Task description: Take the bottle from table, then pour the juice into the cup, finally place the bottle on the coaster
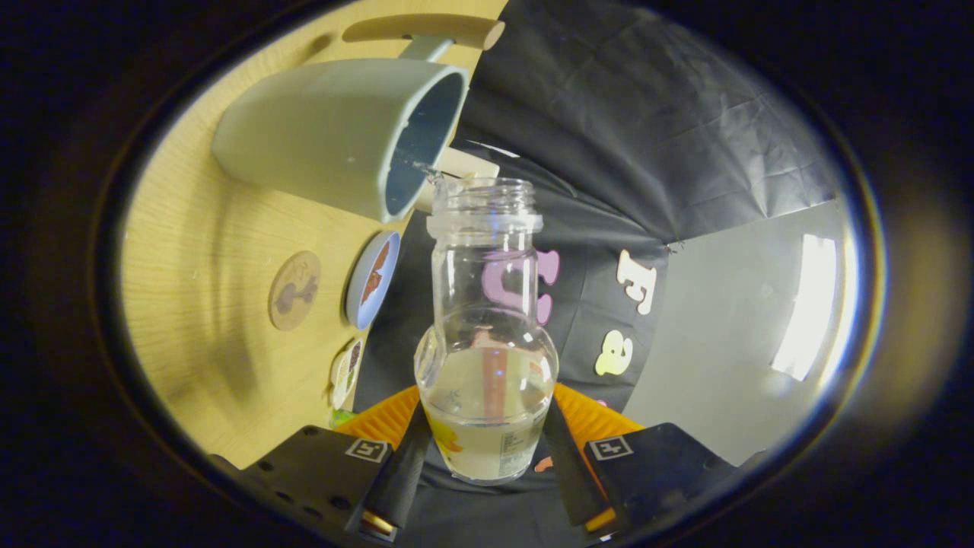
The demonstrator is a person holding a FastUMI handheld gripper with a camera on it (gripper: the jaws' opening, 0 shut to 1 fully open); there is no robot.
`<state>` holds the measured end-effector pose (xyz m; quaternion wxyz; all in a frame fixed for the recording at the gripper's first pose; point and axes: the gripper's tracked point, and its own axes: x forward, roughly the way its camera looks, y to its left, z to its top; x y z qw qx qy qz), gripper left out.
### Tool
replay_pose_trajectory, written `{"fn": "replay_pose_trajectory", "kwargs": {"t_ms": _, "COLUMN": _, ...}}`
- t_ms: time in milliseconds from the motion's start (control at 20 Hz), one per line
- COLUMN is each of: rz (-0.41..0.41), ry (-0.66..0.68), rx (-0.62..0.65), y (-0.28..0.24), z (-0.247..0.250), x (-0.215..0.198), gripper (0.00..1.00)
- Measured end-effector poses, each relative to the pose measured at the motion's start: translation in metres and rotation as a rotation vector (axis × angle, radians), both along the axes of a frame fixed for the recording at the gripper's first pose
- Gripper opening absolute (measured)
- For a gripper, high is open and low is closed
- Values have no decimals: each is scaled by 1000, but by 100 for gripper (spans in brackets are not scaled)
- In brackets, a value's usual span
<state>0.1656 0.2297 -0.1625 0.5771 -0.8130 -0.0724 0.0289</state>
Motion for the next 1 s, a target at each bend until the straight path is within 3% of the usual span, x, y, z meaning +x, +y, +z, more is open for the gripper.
{"fn": "replay_pose_trajectory", "kwargs": {"t_ms": 600, "rz": 23, "ry": -46, "rx": -25, "y": 3, "z": 9, "x": -1, "gripper": 80}}
{"fn": "replay_pose_trajectory", "kwargs": {"t_ms": 1000, "rz": -60, "ry": 127, "rx": 148, "y": -14, "z": -16, "x": 5, "gripper": 80}}
